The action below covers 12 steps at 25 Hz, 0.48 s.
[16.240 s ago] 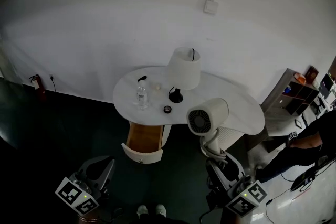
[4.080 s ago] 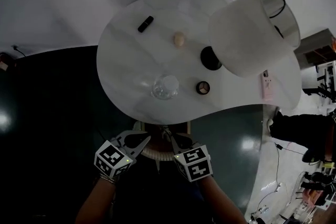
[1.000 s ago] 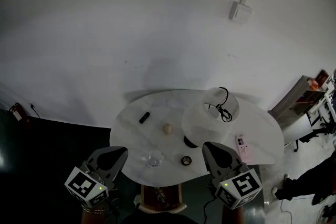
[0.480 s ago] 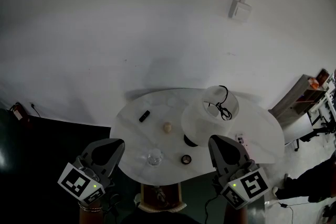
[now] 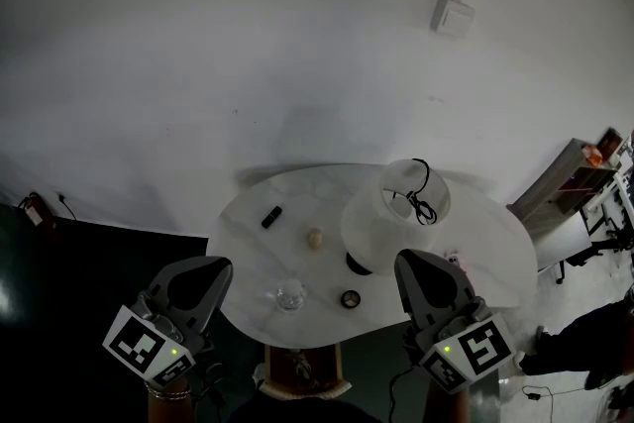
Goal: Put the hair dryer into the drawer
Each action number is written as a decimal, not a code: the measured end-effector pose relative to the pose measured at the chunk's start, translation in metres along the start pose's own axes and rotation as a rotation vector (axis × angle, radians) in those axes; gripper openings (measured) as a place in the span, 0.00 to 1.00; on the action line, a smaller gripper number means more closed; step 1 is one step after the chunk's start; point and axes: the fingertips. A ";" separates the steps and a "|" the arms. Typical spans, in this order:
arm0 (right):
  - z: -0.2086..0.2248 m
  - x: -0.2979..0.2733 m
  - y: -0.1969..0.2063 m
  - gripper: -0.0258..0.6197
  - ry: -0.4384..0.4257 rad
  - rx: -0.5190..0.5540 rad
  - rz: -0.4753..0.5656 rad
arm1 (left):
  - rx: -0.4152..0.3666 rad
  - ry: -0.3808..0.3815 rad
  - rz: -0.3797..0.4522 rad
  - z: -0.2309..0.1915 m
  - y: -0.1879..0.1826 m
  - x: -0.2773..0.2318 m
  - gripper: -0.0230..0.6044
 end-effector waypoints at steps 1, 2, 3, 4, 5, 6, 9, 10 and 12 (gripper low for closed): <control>0.000 0.000 0.000 0.07 -0.001 0.001 -0.002 | 0.001 0.000 -0.002 0.000 0.000 0.000 0.05; -0.001 0.000 0.000 0.07 -0.003 0.001 -0.004 | 0.002 0.000 -0.003 0.000 0.000 0.000 0.05; -0.001 0.000 -0.001 0.07 -0.005 0.001 -0.005 | 0.005 -0.002 -0.002 0.000 0.000 0.001 0.05; -0.002 -0.001 -0.001 0.07 -0.007 0.001 -0.005 | 0.007 -0.004 0.002 0.000 0.000 0.001 0.05; -0.002 -0.001 0.000 0.07 -0.010 0.000 -0.005 | 0.008 -0.005 0.004 0.000 -0.001 0.002 0.05; -0.003 -0.001 0.000 0.07 -0.012 -0.001 -0.006 | 0.009 -0.005 0.005 0.000 0.000 0.002 0.05; -0.004 -0.001 0.001 0.07 -0.015 0.002 -0.010 | 0.010 -0.004 0.004 0.001 0.000 0.003 0.05; -0.005 -0.002 0.000 0.07 -0.019 0.002 -0.006 | 0.008 -0.004 0.003 0.001 0.000 0.003 0.05; -0.008 -0.003 -0.004 0.07 -0.032 -0.001 0.016 | 0.006 -0.002 -0.001 0.001 0.001 0.003 0.05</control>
Point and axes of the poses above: the fingertips, and each gripper's own axes: x backward along the fingers, z to its right, y out of its underside, and after that the axes turned 13 degrees about -x, right-handed
